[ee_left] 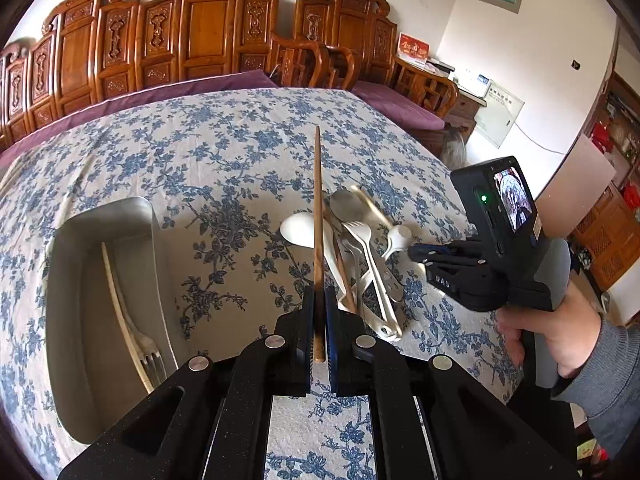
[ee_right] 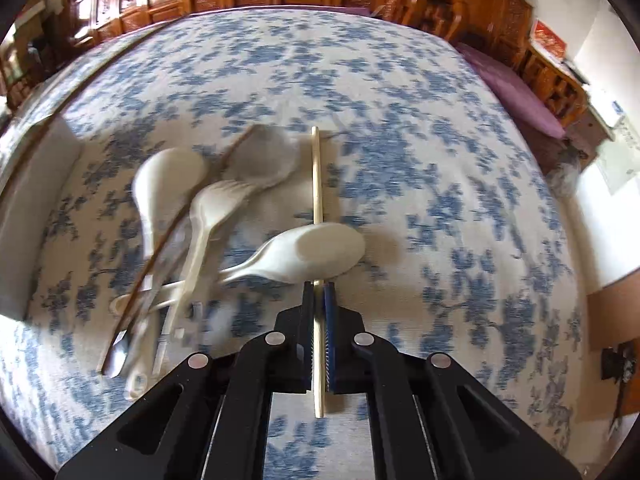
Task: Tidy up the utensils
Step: 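Lift the brown chopstick with the left gripper while the right gripper grasps another light chopstick, then carry the brown chopstick into the tray and open the left gripper while the right carries its chopstick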
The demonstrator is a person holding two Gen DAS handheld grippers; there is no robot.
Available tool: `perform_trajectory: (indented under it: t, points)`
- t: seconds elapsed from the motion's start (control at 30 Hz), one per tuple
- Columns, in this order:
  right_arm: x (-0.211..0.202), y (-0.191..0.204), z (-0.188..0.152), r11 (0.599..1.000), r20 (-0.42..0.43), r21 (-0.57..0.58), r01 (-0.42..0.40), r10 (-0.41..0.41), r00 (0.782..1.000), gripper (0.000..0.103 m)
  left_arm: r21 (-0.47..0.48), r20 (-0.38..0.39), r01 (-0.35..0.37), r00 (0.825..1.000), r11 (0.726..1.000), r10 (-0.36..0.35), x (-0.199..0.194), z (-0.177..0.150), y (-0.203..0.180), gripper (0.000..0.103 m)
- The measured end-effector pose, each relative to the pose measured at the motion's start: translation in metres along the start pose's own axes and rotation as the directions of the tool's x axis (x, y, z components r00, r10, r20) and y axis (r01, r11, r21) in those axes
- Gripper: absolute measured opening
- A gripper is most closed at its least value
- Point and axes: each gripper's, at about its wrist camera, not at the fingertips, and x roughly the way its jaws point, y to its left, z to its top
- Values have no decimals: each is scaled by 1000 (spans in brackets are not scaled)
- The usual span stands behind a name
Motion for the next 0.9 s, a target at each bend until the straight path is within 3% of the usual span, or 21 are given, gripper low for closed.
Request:
perform_trajectory:
  t: [0.23, 0.4, 0.9]
  points:
    - [-12, -27, 7, 998, 35, 41, 52, -53, 998, 5, -3, 16, 0, 1000, 1000, 0, -6, 4, 3, 4]
    - [-38, -30, 17, 999, 88, 38, 24, -28, 996, 5, -16, 30, -17, 999, 1000, 17, -14, 5, 10, 4]
    - [-110, 53, 16, 983, 198, -117, -141, 162, 967, 6, -74, 70, -80, 994, 994, 85, -54, 4, 43, 4]
